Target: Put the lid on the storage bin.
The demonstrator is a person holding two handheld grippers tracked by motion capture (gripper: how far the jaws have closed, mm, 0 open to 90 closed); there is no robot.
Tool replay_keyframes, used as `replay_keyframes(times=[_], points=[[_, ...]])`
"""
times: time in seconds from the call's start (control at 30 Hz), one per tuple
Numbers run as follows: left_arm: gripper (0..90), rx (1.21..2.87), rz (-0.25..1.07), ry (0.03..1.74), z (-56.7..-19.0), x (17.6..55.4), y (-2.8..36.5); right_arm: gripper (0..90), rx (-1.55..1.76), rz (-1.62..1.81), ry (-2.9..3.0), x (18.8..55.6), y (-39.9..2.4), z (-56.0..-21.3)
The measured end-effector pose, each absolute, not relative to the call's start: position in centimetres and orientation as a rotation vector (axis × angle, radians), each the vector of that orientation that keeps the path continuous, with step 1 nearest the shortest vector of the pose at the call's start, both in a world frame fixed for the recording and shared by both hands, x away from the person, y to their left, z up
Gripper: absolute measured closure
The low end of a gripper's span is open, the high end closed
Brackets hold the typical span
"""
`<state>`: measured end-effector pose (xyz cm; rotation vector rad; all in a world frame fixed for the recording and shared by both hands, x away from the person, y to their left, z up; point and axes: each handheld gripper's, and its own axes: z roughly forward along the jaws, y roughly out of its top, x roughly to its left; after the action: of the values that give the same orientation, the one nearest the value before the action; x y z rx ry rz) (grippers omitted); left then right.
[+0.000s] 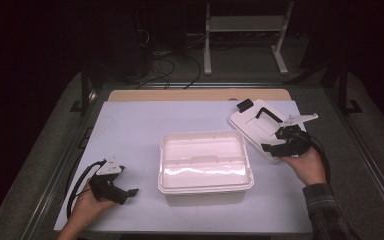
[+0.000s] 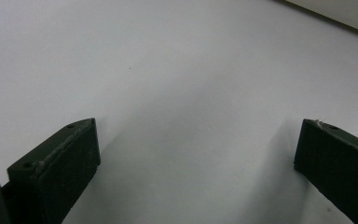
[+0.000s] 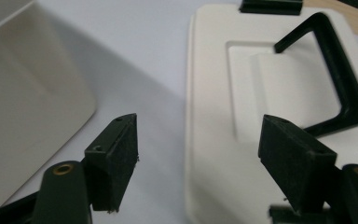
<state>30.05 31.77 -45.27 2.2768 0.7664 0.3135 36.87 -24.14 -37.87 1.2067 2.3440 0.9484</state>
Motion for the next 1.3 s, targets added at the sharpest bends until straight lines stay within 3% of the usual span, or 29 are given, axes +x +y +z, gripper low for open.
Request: replay_keyframes(times=[0.37,0.67,1.0,1.17,1.3], points=[[0.0,2.276,0.313,0.768,-45.3,30.0,31.8,37.8,1.253,0.903,2.329,43.2,-25.9,-36.0],[0.0,2.276,0.311,0.768,-45.3,30.1,31.8,47.6,1.323,0.785,2.397,48.2,-27.0,-37.6],[0.0,2.276,0.31,0.769,-45.3,30.1,31.8,64.3,1.387,0.729,2.447,50.6,-26.8,-39.5],[0.0,2.276,0.31,0.769,-45.3,30.1,31.8,79.0,1.357,0.701,2.459,50.7,-26.3,-39.7],[0.0,2.275,0.309,0.769,-45.3,30.1,31.8,82.3,1.32,0.695,2.486,50.5,-25.9,-39.4]])
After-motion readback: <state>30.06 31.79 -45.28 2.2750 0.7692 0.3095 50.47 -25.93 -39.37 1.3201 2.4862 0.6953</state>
